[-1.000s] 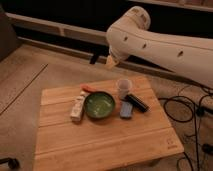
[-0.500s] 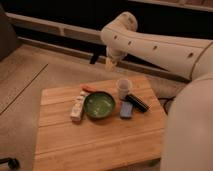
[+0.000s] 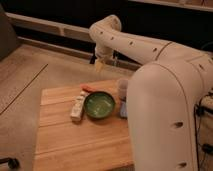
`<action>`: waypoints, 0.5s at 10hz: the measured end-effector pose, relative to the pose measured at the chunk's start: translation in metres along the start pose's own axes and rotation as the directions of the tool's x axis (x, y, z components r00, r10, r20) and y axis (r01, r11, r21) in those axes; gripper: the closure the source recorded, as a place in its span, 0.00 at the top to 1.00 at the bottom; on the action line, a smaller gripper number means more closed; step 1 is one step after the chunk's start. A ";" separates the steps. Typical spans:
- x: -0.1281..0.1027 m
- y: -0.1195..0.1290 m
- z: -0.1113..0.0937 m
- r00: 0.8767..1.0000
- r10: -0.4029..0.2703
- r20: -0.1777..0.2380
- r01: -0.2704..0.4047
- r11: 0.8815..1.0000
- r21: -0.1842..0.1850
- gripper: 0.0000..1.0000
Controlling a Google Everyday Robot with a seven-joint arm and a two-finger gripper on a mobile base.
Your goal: Place the pepper on the white sponge
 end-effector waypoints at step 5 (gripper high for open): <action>0.003 0.015 0.040 0.999 0.024 -0.045 -0.030 0.988 -0.154 0.65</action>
